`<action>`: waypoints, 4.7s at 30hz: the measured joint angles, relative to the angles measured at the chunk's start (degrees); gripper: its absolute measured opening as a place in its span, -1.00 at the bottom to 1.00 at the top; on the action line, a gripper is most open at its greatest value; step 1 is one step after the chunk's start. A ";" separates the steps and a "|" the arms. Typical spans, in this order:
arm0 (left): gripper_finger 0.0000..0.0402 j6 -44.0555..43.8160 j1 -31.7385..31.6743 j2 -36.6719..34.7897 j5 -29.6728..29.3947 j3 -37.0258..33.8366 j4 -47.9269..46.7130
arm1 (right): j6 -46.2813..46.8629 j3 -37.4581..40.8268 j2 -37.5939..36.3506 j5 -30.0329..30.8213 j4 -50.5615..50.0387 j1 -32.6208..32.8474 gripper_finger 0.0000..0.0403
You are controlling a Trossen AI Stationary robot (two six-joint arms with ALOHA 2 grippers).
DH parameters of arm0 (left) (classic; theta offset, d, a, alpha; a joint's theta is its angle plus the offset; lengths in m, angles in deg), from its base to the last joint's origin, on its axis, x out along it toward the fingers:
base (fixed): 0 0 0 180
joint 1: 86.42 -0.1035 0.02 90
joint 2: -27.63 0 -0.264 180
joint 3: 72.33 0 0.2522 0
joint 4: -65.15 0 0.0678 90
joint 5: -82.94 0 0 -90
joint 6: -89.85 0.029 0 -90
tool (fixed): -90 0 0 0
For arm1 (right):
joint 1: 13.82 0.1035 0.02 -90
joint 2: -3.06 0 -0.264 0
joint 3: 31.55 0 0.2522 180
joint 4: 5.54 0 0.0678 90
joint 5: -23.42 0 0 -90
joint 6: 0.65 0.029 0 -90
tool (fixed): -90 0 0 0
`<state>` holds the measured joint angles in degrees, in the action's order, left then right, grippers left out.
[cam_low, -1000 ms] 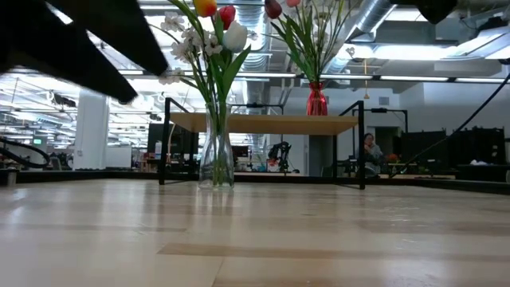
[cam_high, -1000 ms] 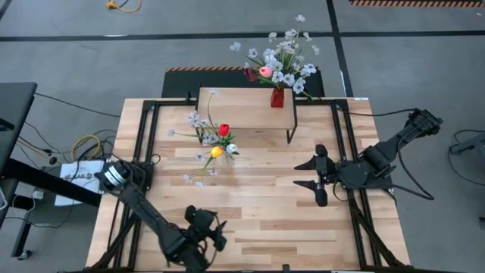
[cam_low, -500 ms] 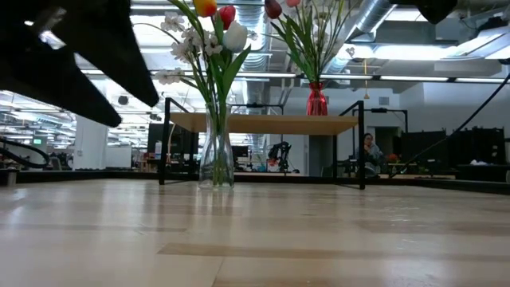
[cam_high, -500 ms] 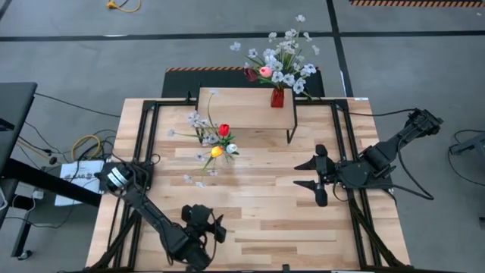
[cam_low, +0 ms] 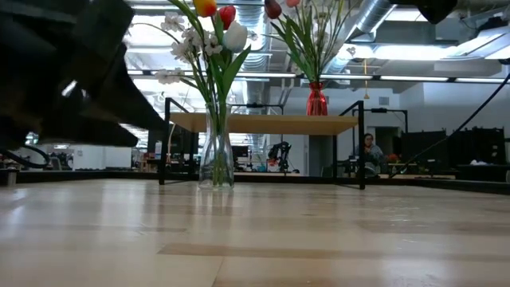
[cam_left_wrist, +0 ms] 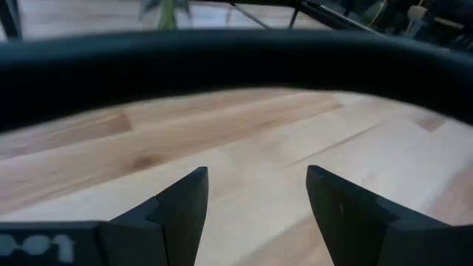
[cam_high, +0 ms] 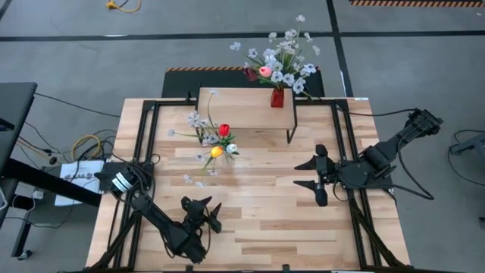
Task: Pick and place flowers into a vace then onto a shelf
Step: Put the transparent vase with flowers on the shelf
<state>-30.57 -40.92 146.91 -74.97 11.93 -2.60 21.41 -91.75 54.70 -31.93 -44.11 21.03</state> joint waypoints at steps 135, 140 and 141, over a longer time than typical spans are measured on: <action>0.19 33.62 -19.15 -0.41 -2.99 0.39 11.46 | 1.44 0.00 -0.04 0.20 -3.48 -1.25 -0.06; 0.19 33.69 -19.15 -0.43 -3.91 0.39 11.27 | 1.44 0.00 -0.04 0.13 -3.49 -1.25 -0.07; 0.19 33.94 -19.15 -0.43 -3.92 0.39 11.25 | 1.44 0.00 -0.04 0.13 -3.49 -1.25 -0.07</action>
<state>3.38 -60.07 146.48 -78.89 12.32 8.65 22.85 -91.75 54.66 -31.80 -47.60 19.78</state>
